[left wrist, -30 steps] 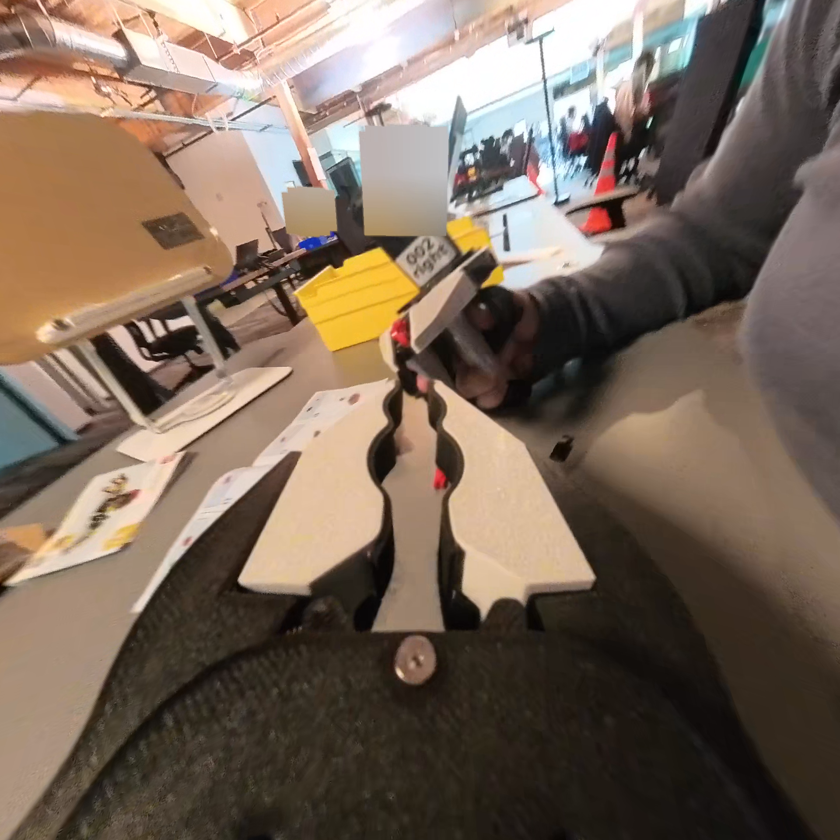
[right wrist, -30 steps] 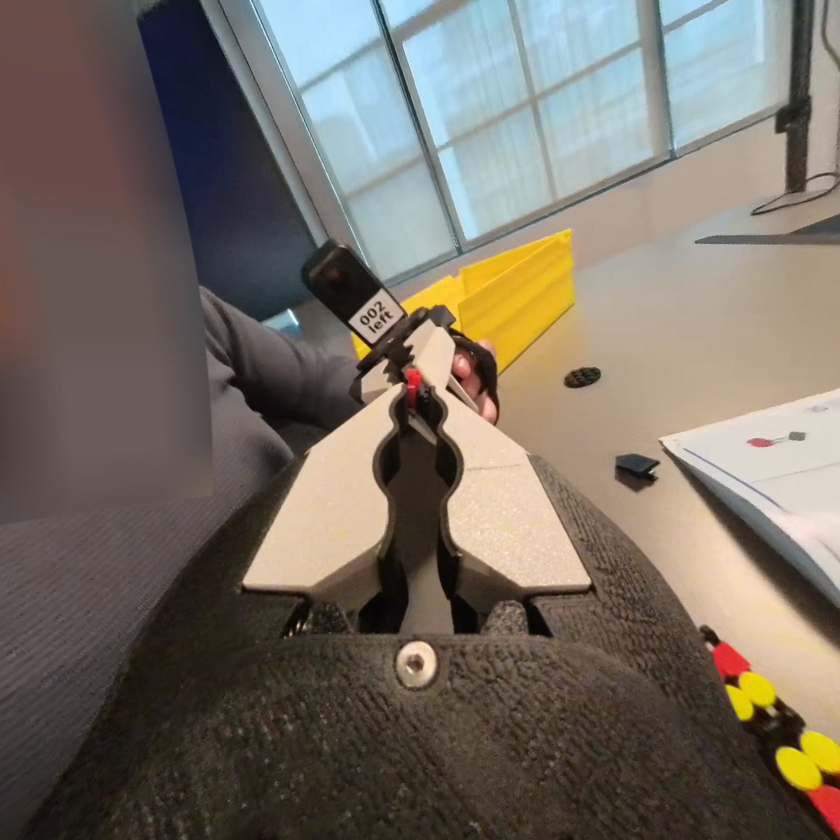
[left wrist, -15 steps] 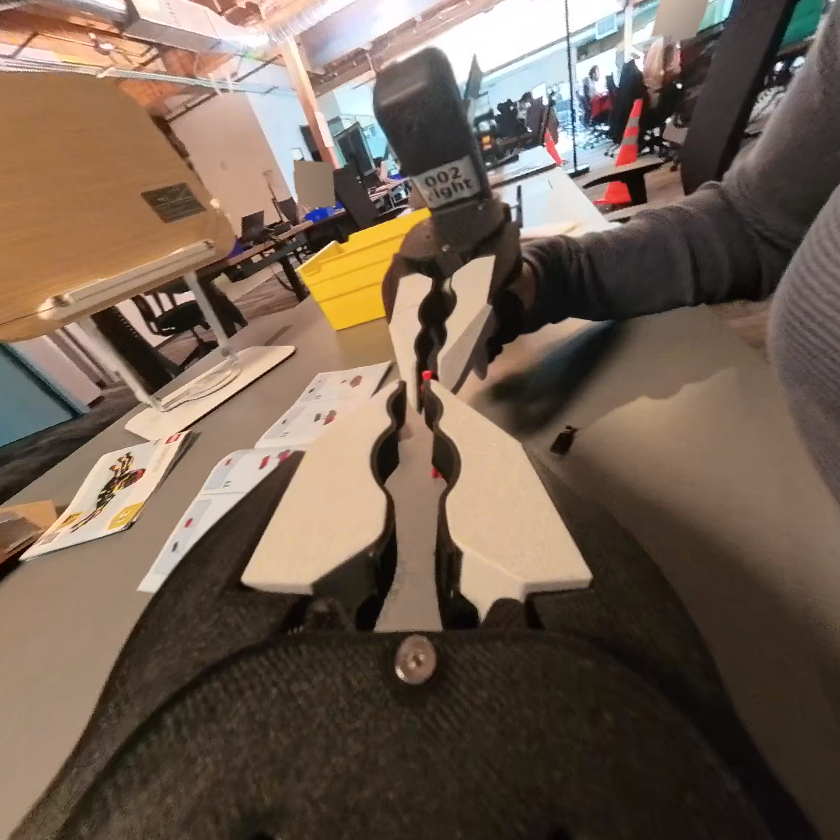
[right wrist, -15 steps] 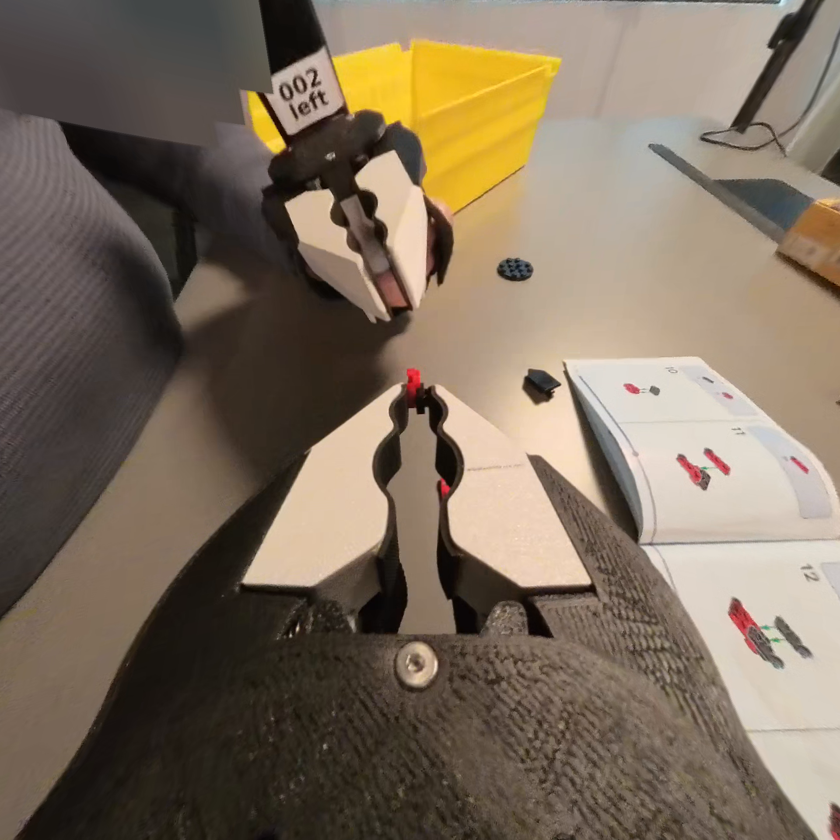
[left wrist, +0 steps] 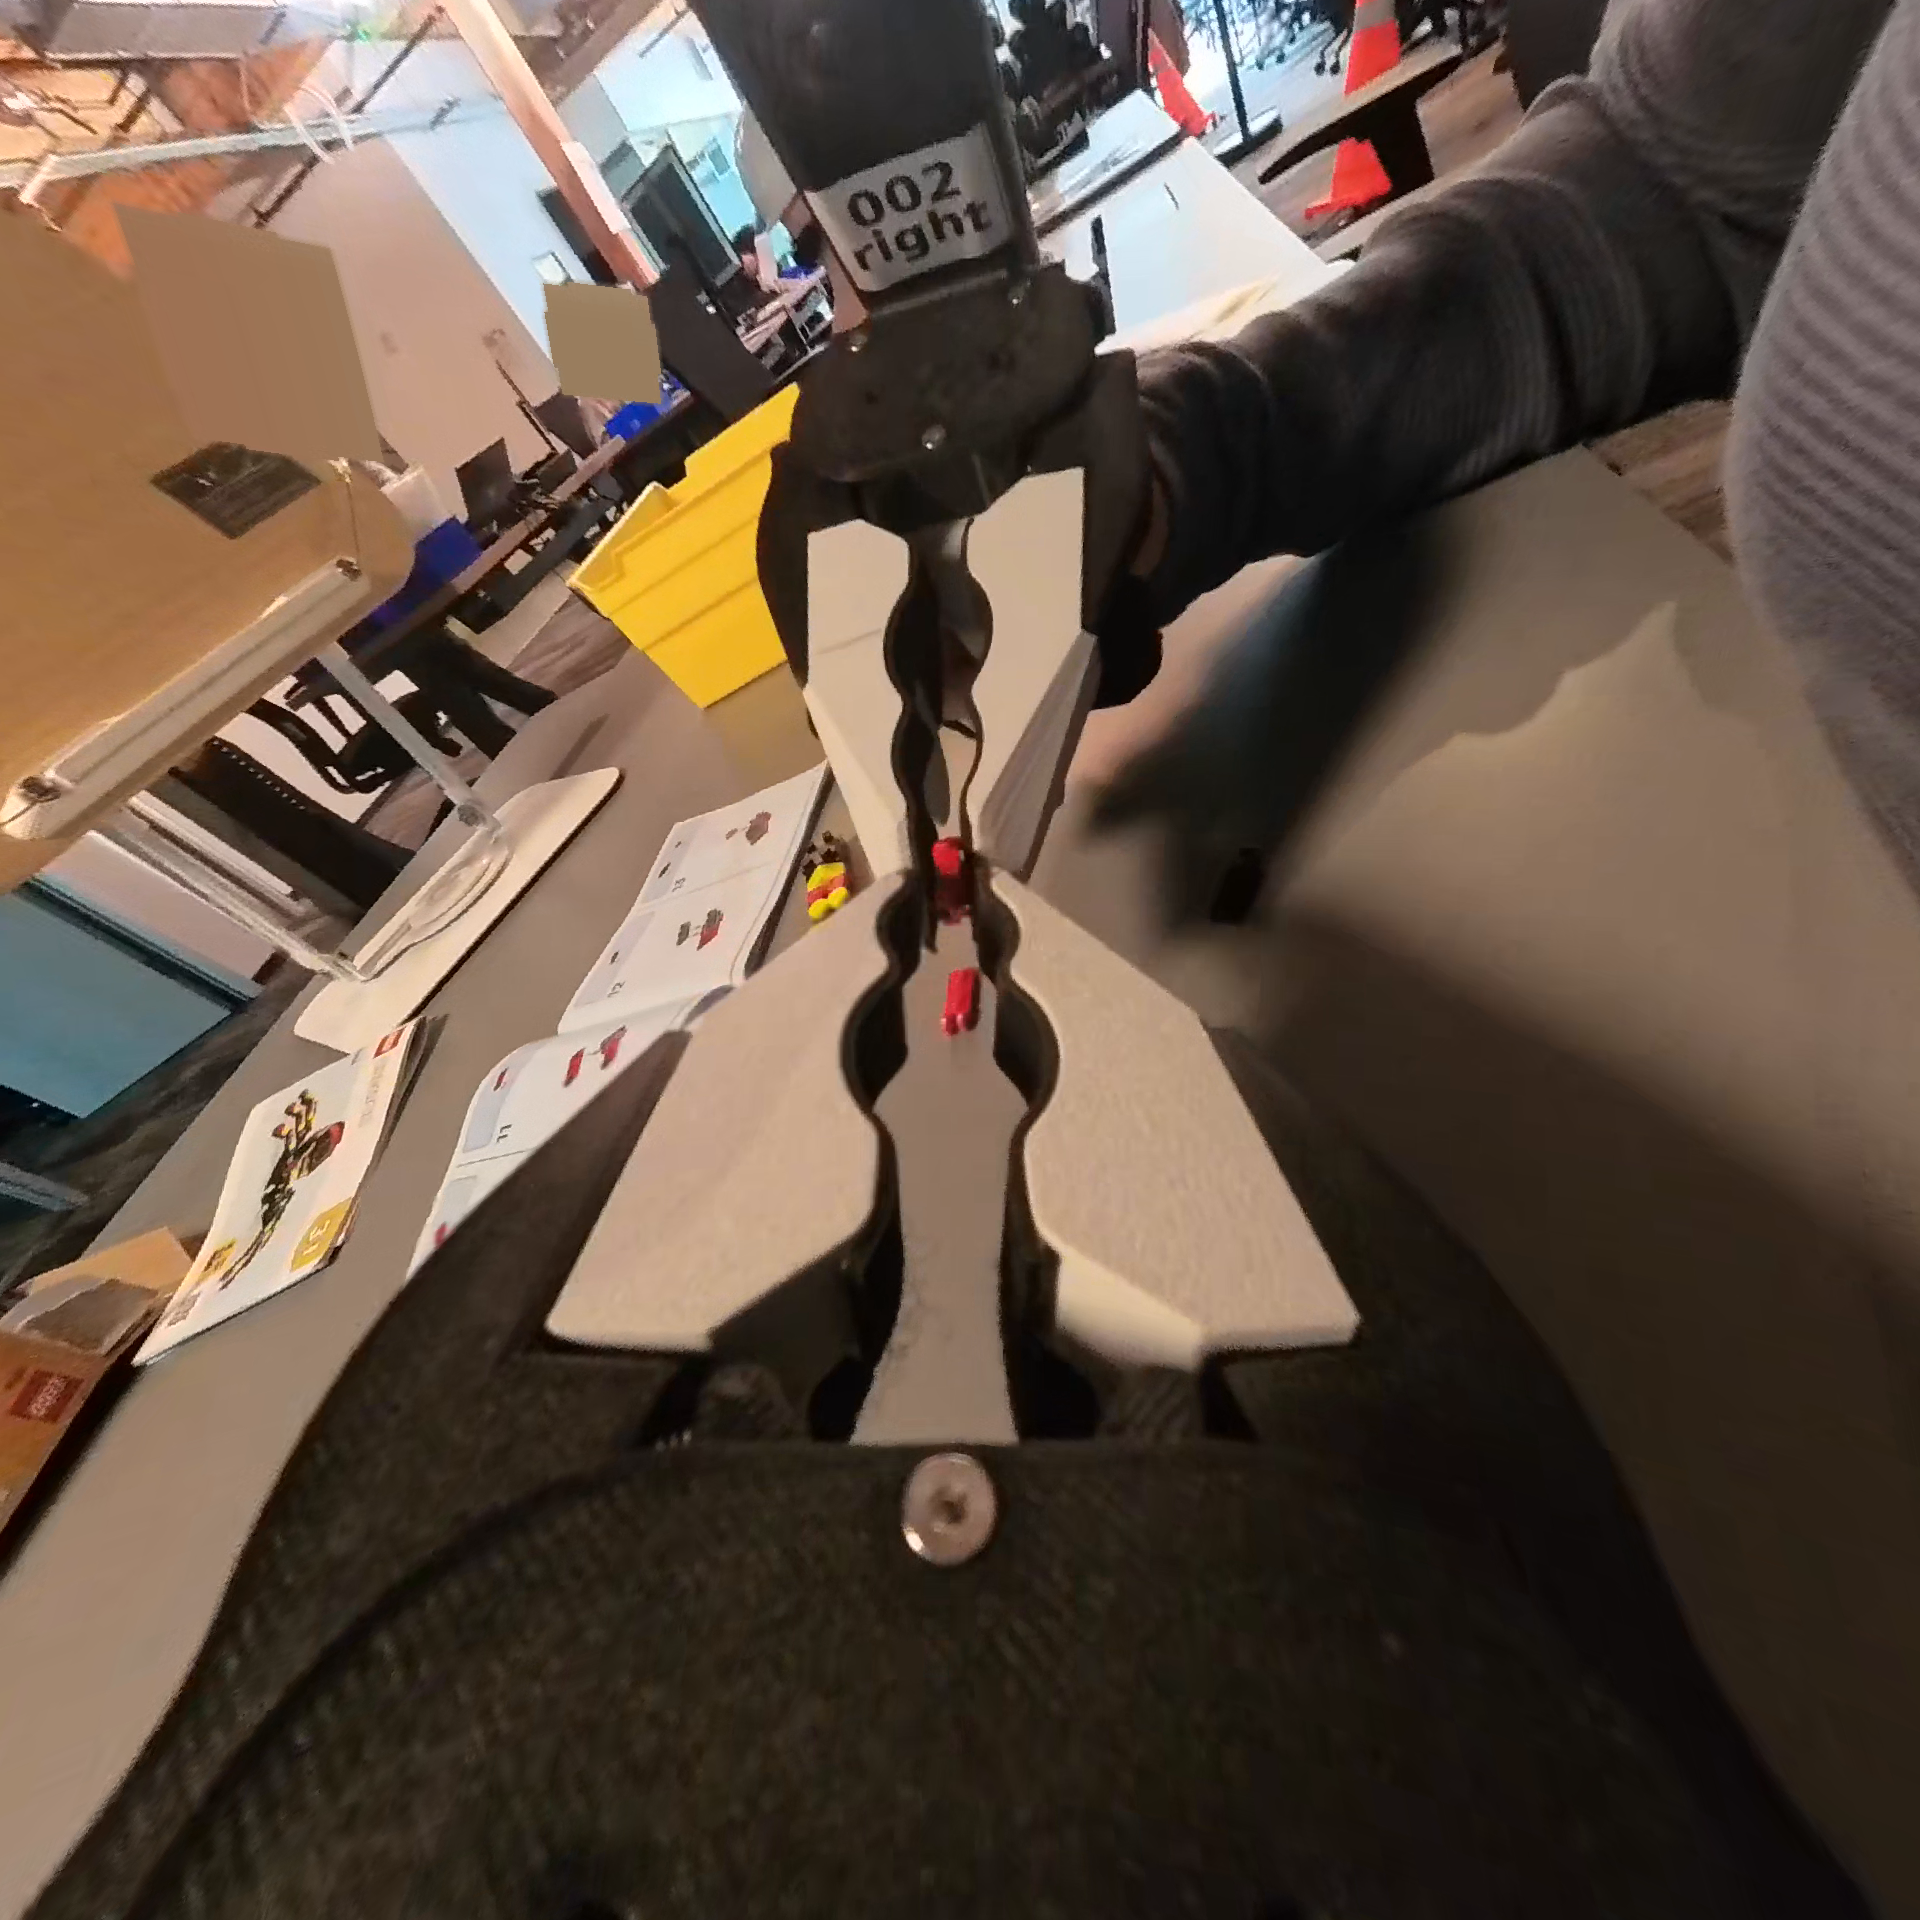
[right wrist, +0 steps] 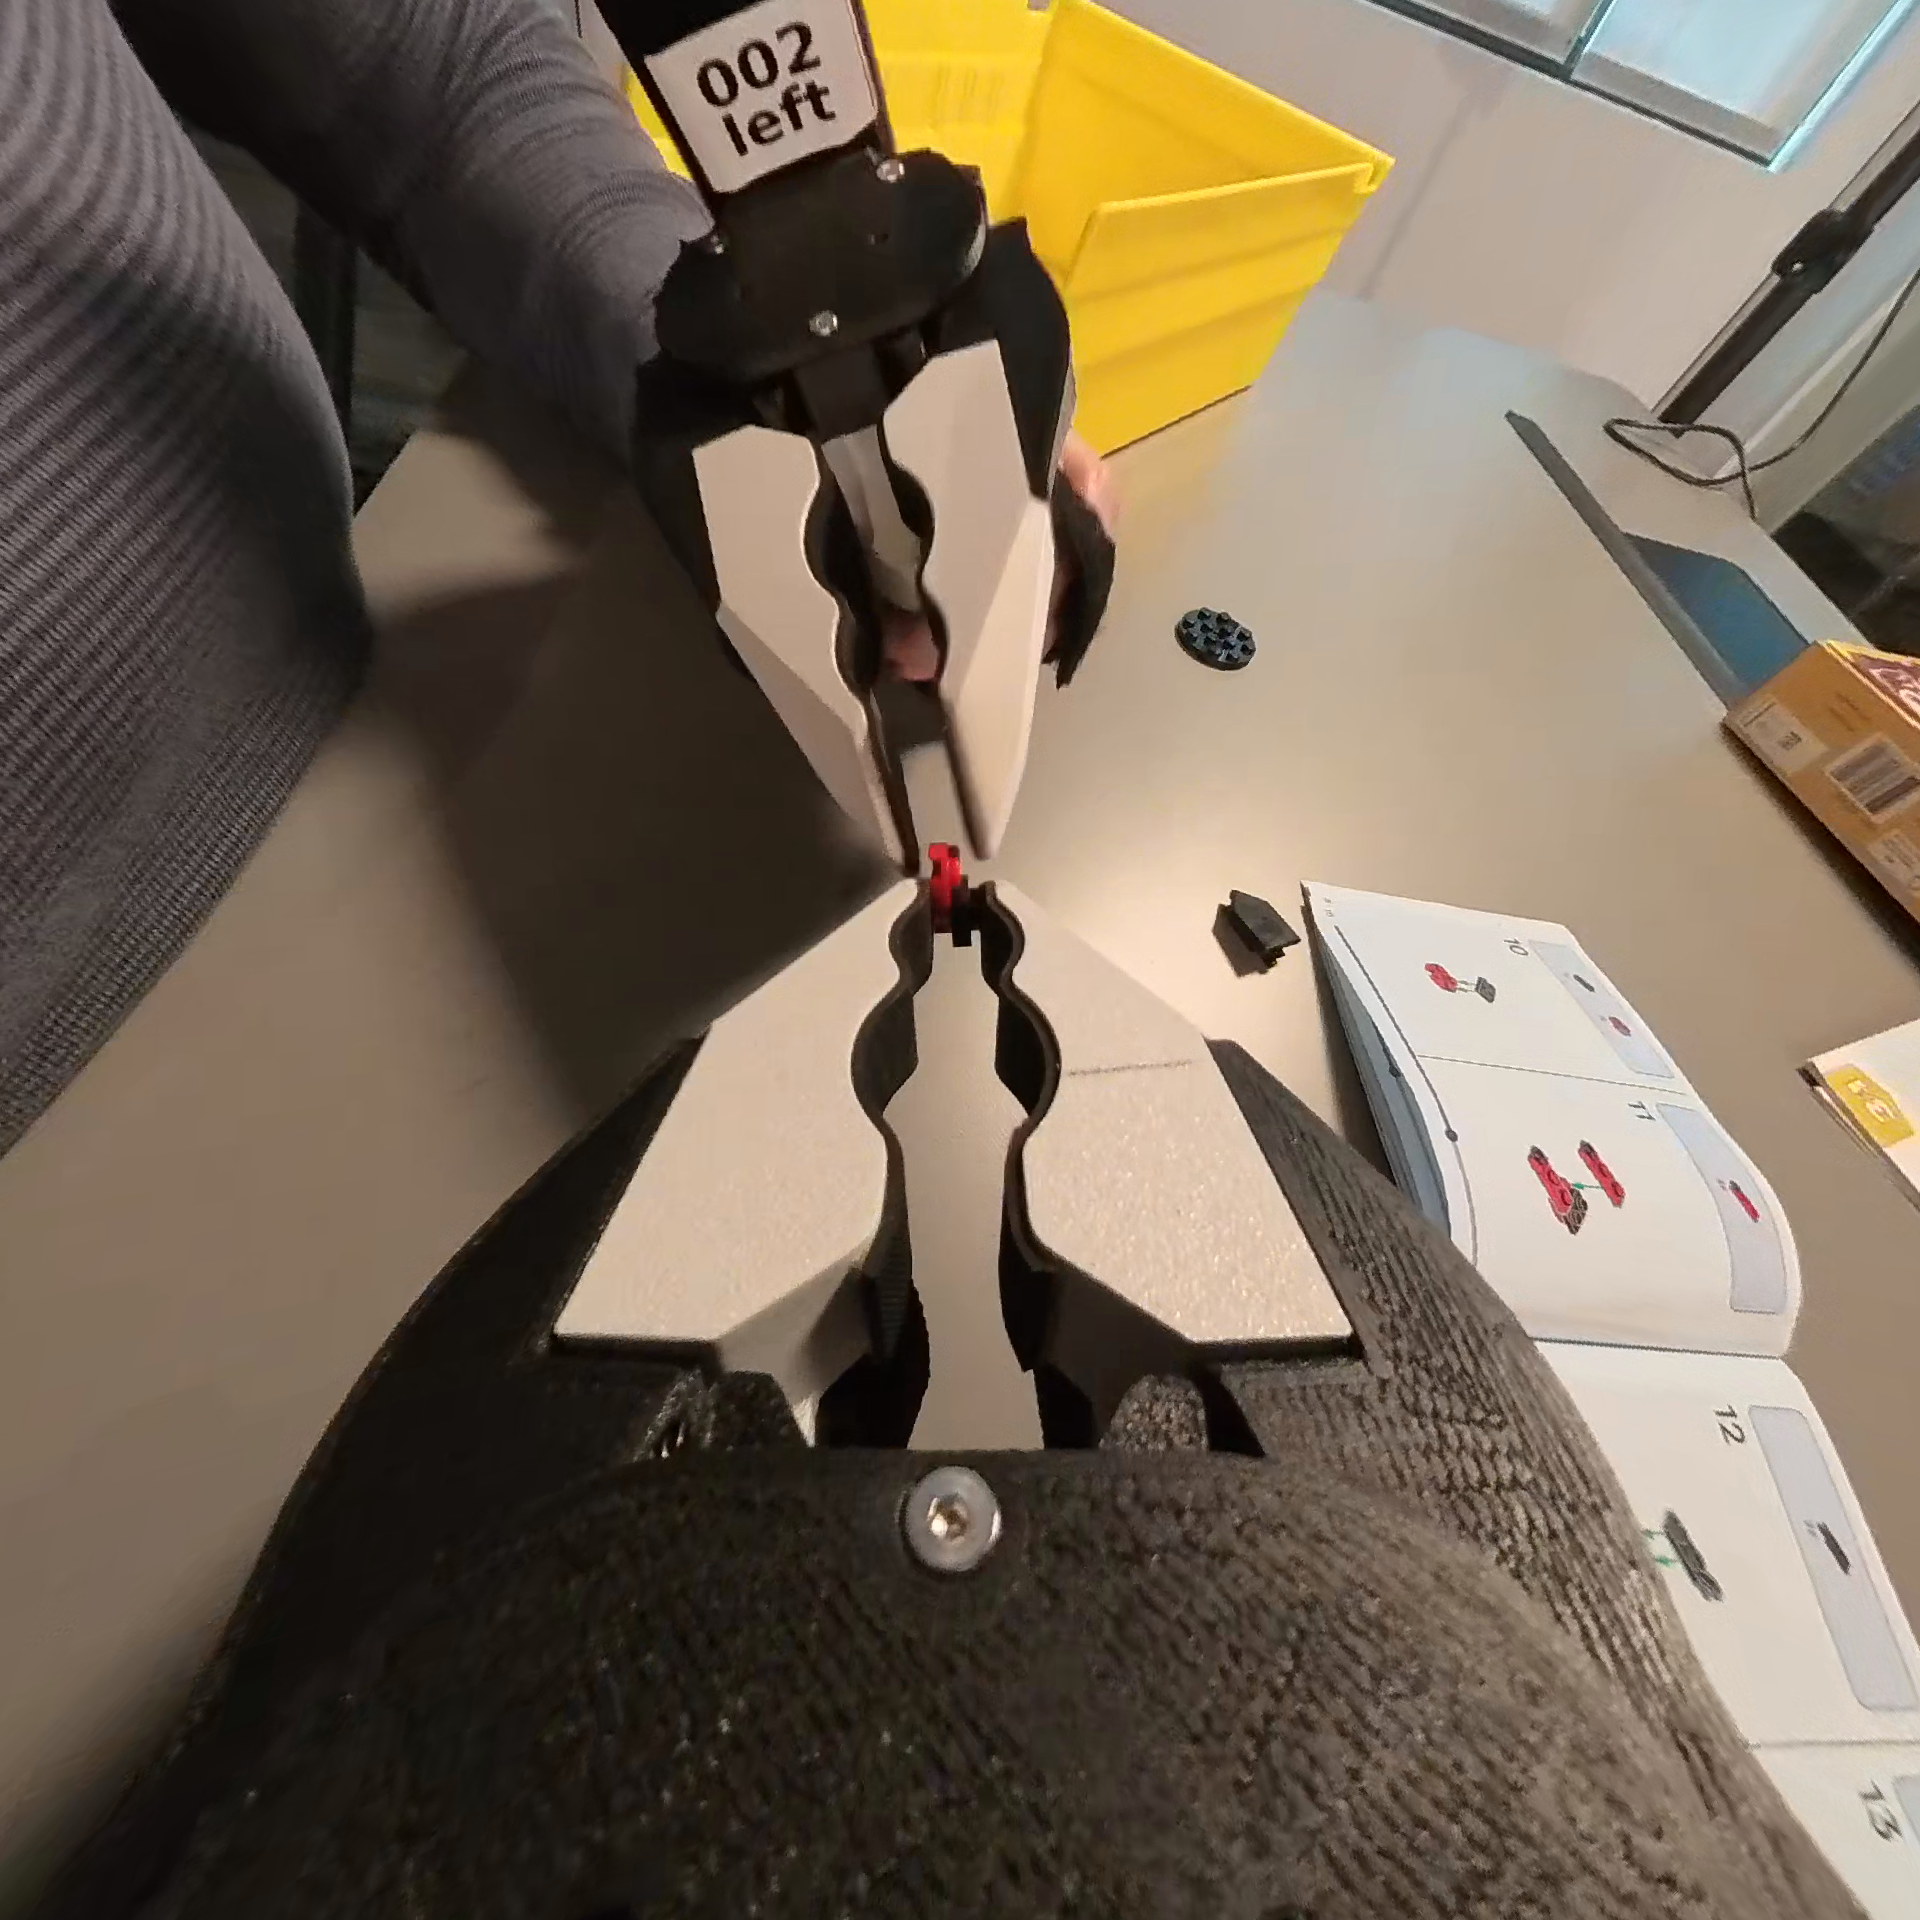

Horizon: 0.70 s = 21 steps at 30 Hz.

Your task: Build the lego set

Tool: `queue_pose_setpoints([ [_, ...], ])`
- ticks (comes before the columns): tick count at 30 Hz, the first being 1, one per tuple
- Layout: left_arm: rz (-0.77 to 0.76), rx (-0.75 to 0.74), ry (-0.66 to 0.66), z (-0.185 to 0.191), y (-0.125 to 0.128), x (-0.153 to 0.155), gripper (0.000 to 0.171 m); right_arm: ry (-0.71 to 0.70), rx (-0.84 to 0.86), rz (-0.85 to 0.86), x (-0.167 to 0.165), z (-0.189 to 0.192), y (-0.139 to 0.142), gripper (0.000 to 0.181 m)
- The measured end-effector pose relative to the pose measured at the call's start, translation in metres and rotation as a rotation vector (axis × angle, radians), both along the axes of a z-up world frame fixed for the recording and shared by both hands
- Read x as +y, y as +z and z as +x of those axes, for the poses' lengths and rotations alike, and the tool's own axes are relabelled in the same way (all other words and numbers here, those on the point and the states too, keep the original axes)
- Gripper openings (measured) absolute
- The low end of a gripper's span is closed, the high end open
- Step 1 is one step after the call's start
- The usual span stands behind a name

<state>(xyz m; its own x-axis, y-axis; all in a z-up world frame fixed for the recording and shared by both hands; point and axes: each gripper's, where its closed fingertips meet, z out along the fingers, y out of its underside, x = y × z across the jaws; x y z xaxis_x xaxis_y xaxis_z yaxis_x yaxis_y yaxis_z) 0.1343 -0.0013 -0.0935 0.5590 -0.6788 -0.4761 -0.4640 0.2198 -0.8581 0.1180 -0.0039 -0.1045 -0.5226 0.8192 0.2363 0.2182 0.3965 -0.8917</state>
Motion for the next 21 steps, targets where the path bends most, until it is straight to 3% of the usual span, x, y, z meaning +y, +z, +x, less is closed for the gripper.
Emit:
queue_pose_setpoints([
  [4, 0.000, 0.025, -0.004, 0.000, -0.003, 0.000, 0.003, -0.005, -0.006, 0.014, 0.000, -0.001, -0.003, 0.006],
  [7, -0.004, 0.106, 0.083, -0.010, -0.012, 0.010, 0.003, -0.058, 0.012, 0.090, 0.009, -0.002, -0.003, 0.022],
  [13, -0.012, 0.303, 0.157, -0.016, -0.036, 0.019, 0.003, -0.100, -0.014, 0.372, 0.018, 0.000, -0.015, 0.008],
  [21, -0.001, 0.332, 0.116, -0.010, -0.039, 0.014, 0.003, -0.078, -0.075, 0.409, 0.014, 0.000, -0.030, 0.005],
])
